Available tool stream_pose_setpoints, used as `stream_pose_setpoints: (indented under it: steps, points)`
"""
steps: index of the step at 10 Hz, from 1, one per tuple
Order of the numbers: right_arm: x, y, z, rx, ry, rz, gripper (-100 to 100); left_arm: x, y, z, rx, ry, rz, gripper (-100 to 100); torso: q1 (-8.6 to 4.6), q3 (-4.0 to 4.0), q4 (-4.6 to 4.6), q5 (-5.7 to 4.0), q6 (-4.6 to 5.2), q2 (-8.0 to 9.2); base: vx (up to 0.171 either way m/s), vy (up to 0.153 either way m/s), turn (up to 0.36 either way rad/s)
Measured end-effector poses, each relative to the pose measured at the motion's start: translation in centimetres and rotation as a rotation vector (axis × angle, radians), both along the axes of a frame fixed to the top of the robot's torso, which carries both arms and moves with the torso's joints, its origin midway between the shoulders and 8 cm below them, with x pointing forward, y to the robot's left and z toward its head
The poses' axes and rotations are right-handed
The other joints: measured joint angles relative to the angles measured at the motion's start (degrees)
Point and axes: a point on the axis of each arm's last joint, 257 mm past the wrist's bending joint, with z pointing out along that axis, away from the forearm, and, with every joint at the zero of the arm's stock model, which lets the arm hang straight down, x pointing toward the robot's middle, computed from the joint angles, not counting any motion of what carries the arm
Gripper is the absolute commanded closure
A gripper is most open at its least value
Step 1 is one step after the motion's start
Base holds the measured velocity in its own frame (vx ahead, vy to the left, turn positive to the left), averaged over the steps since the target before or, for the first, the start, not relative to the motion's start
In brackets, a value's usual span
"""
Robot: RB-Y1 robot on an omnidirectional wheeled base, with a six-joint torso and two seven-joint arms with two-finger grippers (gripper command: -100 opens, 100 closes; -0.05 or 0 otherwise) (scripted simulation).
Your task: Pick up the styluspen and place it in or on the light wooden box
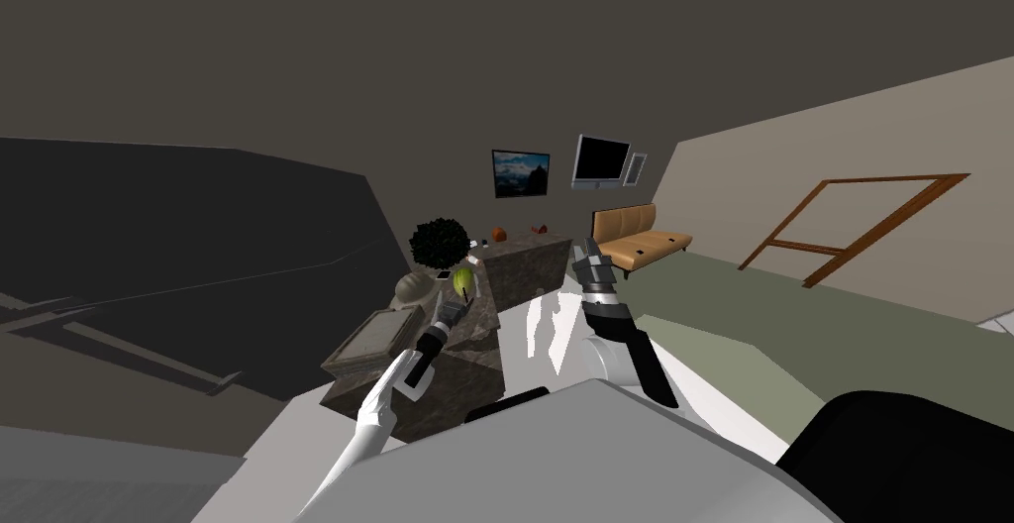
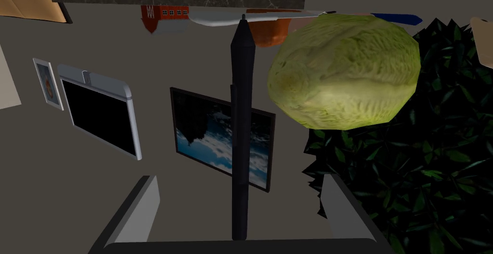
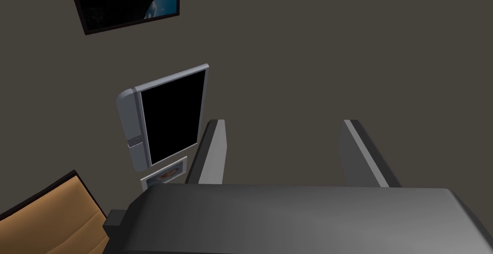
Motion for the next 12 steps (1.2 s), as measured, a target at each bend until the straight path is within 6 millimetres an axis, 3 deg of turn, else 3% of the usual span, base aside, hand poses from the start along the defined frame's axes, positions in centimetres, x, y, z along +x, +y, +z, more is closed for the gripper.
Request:
stream_pose_setpoints:
  steps: [4, 5, 9, 10, 11, 12]
  points:
    - [0.00, 0.00, 0.00, 0.000, 0.000, 0.000, 0, -0.63, -0.37, 0.18, 0.001, 0.000, -0.030, -100, 0.01, 0.03, 0.01, 0.00, 0.00, 0.05, 0.038, -0.035, 0.066]
    - [0.00, 0.00, 0.00, 0.000, 0.000, 0.000, 0, -0.65, -0.40, 0.20, -0.001, 0.001, -0.031, 100, 0.08, 0.08, 0.03, 0.02, 0.01, 0.14, 0.000, 0.000, 0.000]
    - [0.00, 0.00, 0.00, 0.000, 0.000, 0.000, 0, -0.62, -0.37, 0.25, 0.000, 0.000, -0.030, 100, 0.15, 0.11, 0.02, 0.06, 0.03, 0.21, 0.000, 0.000, 0.000]
    - [0.00, 0.00, 0.00, 0.000, 0.000, 0.000, 0, -0.62, -0.37, 0.25, 0.000, 0.000, -0.030, 0, 0.15, 0.11, 0.02, 0.06, 0.03, 0.21, 0.000, 0.000, 0.000]
    - [0.00, 0.00, 0.00, 0.000, 0.000, 0.000, 0, -0.62, -0.37, 0.25, 0.000, 0.000, -0.030, 100, 0.15, 0.11, 0.02, 0.05, 0.03, 0.22, -0.043, 0.044, -0.169]
    - [0.01, 0.01, 0.01, 0.000, 0.000, 0.000, 0, -0.43, -0.20, 0.23, -0.004, 0.000, -0.021, 100, 0.25, 0.14, 0.00, 0.10, 0.13, 0.30, -0.060, 0.059, -0.145]
